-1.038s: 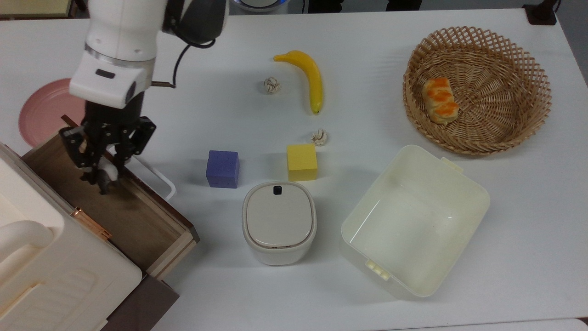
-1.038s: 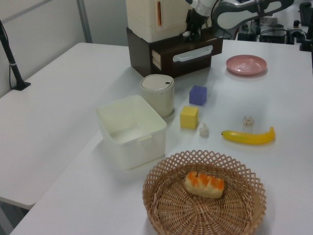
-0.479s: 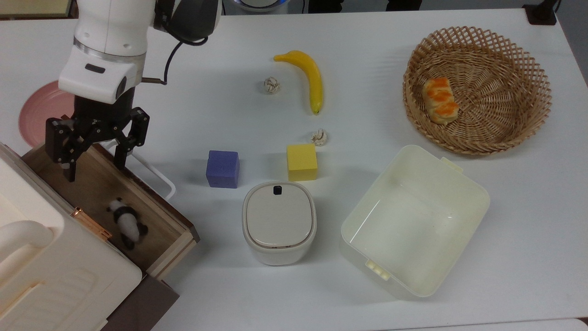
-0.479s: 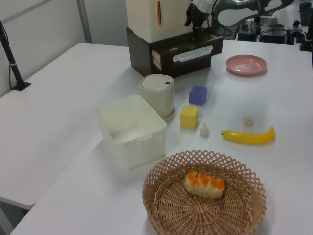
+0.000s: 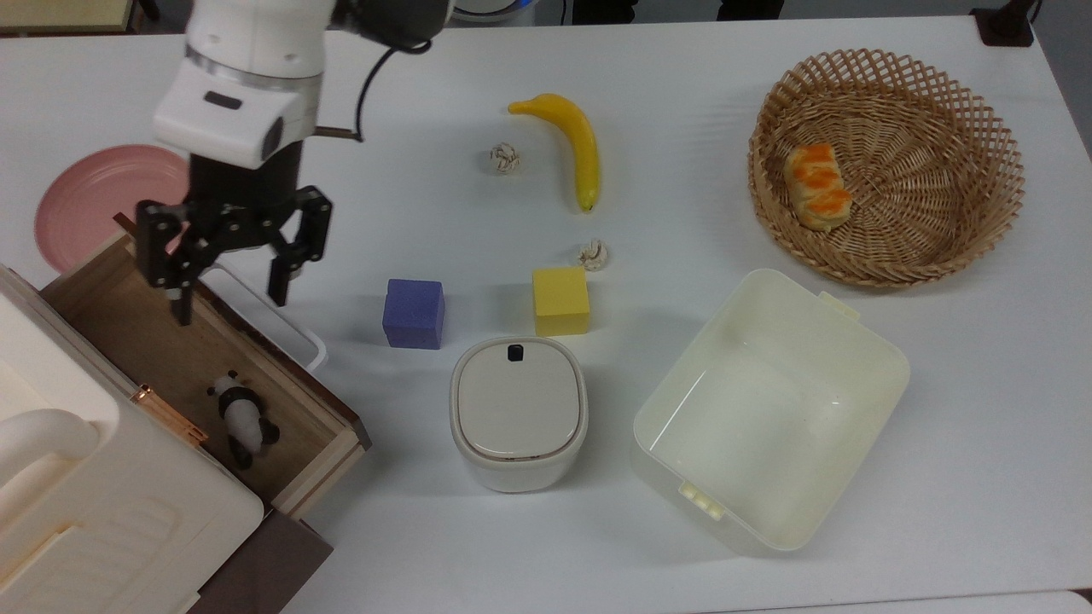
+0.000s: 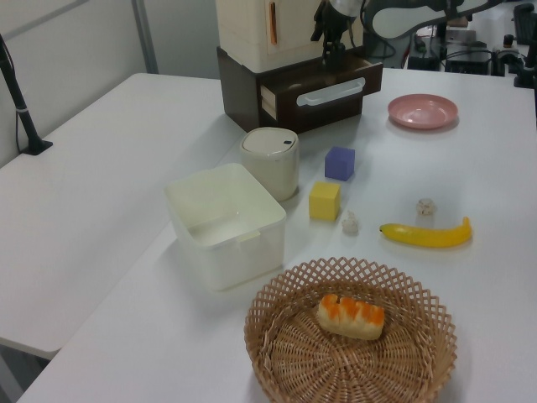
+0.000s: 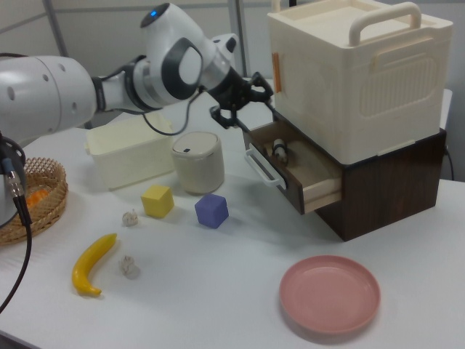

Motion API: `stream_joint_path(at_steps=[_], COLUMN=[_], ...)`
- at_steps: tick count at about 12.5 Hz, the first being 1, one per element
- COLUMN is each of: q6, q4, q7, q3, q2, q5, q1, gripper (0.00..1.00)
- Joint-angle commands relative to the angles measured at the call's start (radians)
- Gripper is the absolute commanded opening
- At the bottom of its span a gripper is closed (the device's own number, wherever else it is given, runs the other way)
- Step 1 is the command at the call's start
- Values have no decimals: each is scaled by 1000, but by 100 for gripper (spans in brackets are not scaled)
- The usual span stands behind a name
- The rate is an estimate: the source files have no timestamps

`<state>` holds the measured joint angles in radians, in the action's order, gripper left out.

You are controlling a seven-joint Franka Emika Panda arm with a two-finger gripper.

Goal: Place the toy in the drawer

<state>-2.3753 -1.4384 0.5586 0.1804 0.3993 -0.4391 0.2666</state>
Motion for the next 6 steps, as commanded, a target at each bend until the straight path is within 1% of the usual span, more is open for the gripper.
stream_joint_path(at_steps=[1, 2, 4, 5, 6], q6=[169, 218, 347, 428, 521], q4=[-23, -23, -25, -33, -40], q7=[-185, -248, -375, -416, -431], q3=[68, 88, 97, 97, 94], q2=[-77, -95, -143, -178, -219], q5=[49, 87, 188, 251, 305], q1=[-14, -17, -43, -46, -44], gripper=[83, 83, 83, 87, 100])
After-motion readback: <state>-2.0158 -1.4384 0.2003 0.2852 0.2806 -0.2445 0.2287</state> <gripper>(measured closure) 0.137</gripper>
